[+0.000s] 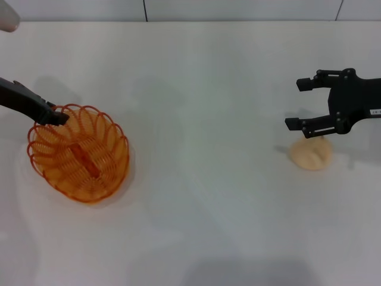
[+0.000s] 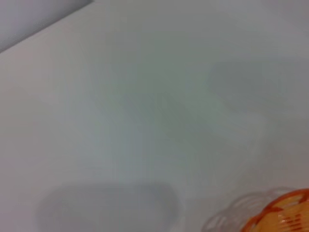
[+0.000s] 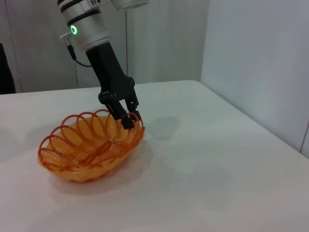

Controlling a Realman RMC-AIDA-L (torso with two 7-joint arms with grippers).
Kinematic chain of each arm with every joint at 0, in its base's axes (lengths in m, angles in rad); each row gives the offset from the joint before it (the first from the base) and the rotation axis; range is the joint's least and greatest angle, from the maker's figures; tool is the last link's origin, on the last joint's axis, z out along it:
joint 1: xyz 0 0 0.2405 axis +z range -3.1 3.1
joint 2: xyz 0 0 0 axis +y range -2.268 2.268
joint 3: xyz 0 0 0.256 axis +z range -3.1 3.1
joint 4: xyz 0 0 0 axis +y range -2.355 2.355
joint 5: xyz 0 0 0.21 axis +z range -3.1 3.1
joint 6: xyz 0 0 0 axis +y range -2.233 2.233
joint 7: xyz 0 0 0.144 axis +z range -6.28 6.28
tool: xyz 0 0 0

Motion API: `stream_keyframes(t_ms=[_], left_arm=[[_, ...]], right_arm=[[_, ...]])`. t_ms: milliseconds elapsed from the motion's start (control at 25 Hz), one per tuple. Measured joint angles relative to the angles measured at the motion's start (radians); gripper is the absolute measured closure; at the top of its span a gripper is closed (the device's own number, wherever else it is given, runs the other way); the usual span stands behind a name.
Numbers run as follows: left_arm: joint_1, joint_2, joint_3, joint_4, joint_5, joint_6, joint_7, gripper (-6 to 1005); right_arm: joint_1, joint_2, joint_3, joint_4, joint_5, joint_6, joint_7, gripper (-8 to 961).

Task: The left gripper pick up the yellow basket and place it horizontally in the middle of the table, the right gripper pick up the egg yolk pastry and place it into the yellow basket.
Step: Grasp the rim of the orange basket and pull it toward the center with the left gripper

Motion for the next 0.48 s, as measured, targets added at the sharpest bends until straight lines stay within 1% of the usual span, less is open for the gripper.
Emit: stream_keyframes(t_ms=[40, 240, 440, 480], left_arm=[[0.0, 0.0, 0.0, 0.0, 0.0, 0.001, 0.0, 436], [0.0, -0.003, 0.005, -0.015, 0.003, 0.003, 0.003, 692], [-0.002, -0.005, 0.005, -0.02, 0.003, 0.004, 0.002, 854], [-0.002, -0.007, 0.006, -0.017, 0.003, 0.005, 0.001, 860]], right_arm=[[-0.001, 0.0, 0.0, -0.001, 0.0, 0.0, 0.0, 97], [-0.001, -0.001, 0.0, -0.002, 0.001, 0.0, 0.0, 98], [-0.002, 0.0, 0.0, -0.003, 0.002, -0.004, 0.0, 99], [-0.002, 0.0, 0.0, -0.004, 0.003, -0.004, 0.0, 99]])
